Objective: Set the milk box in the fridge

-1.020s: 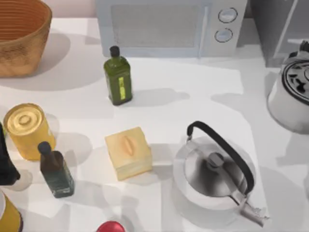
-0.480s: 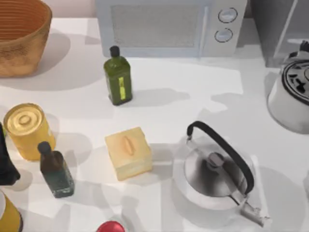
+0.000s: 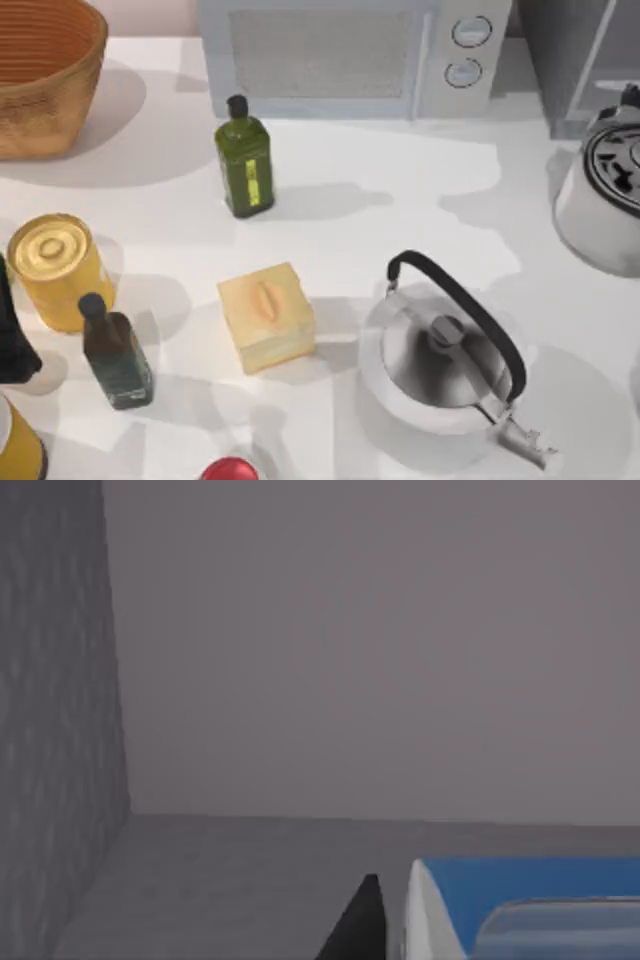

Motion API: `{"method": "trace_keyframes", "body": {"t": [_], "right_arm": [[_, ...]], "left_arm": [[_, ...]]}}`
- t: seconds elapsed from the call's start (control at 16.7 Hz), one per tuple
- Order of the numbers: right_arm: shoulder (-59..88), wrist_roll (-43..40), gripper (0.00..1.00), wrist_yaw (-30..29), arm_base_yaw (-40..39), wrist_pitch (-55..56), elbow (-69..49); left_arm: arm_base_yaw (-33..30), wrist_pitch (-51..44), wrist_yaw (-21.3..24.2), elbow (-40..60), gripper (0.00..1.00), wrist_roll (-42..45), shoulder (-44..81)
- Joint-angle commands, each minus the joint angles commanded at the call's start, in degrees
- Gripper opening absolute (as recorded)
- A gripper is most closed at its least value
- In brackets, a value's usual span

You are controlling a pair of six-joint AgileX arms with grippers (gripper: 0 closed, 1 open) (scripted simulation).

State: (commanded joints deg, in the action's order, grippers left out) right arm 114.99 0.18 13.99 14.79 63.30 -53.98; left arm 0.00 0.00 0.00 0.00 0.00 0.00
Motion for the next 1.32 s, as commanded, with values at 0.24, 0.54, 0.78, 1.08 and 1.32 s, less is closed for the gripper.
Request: {"method": "trace_keyframes", "body": {"t": [0.24,0.54,0.78,1.08,1.32], "right_arm": [[8.8,0.6,0.00,0.6,1.2,4.9,-2.1],[9.6,0.7,0.00,0.7,1.2,5.4,-2.0],[11.0,0.8,0.00,0.4,0.8,3.7,-3.8],[16.4,0.7,0.00,-1.0,0.0,-3.3,-16.2],[20.0,0.6,0.00,-1.8,-0.7,-8.2,-26.3]], "left_arm": [[0.0,0.0,0.0,0.0,1.00,0.0,0.0],[0.0,0.0,0.0,0.0,1.00,0.0,0.0],[0.0,0.0,0.0,0.0,1.00,0.0,0.0],[0.0,0.0,0.0,0.0,1.00,0.0,0.0],[0.0,0.0,0.0,0.0,1.00,0.0,0.0]]}}
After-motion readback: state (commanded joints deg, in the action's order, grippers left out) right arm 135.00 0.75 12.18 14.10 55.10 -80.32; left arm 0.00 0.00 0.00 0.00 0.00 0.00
